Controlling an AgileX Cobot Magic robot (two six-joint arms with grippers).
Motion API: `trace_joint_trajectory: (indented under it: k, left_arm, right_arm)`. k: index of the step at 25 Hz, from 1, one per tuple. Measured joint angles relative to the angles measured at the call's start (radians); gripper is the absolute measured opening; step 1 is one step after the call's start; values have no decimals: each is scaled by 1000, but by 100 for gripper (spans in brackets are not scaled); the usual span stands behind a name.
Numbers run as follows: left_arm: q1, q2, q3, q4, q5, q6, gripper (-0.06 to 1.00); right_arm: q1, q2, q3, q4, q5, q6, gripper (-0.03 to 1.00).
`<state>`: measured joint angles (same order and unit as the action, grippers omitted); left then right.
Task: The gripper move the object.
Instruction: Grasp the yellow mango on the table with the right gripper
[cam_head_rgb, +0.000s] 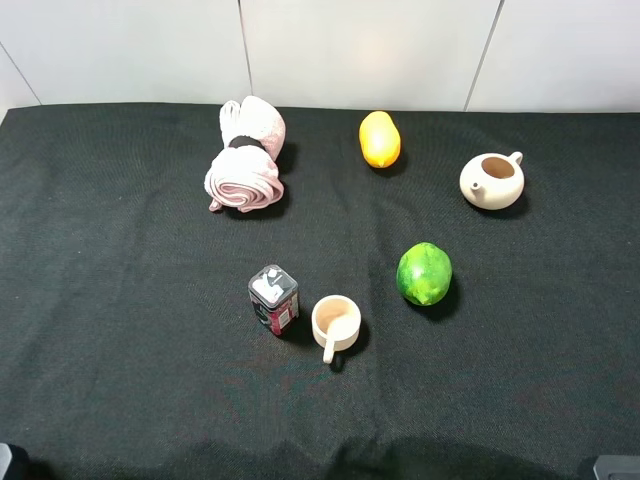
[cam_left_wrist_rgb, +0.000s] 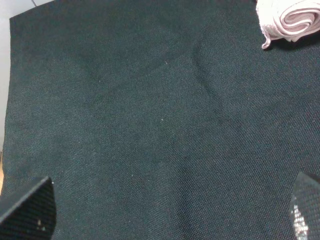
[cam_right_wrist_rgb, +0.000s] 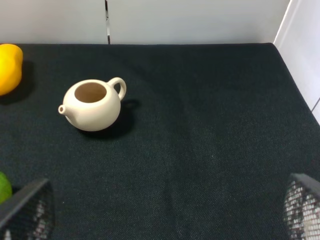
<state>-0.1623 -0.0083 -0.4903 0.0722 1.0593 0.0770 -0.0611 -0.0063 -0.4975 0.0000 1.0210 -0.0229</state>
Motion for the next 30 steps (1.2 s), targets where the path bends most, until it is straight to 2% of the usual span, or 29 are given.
trace_joint_trajectory:
  k: [23, 30]
  left_arm:
    - [0, 0, 0, 0, 0, 0, 99]
    - [0, 0, 0, 0, 0, 0, 99]
  right_arm:
    - [0, 1, 0, 0, 0, 0, 69]
    - [0, 191, -59, 0, -49, -4, 69]
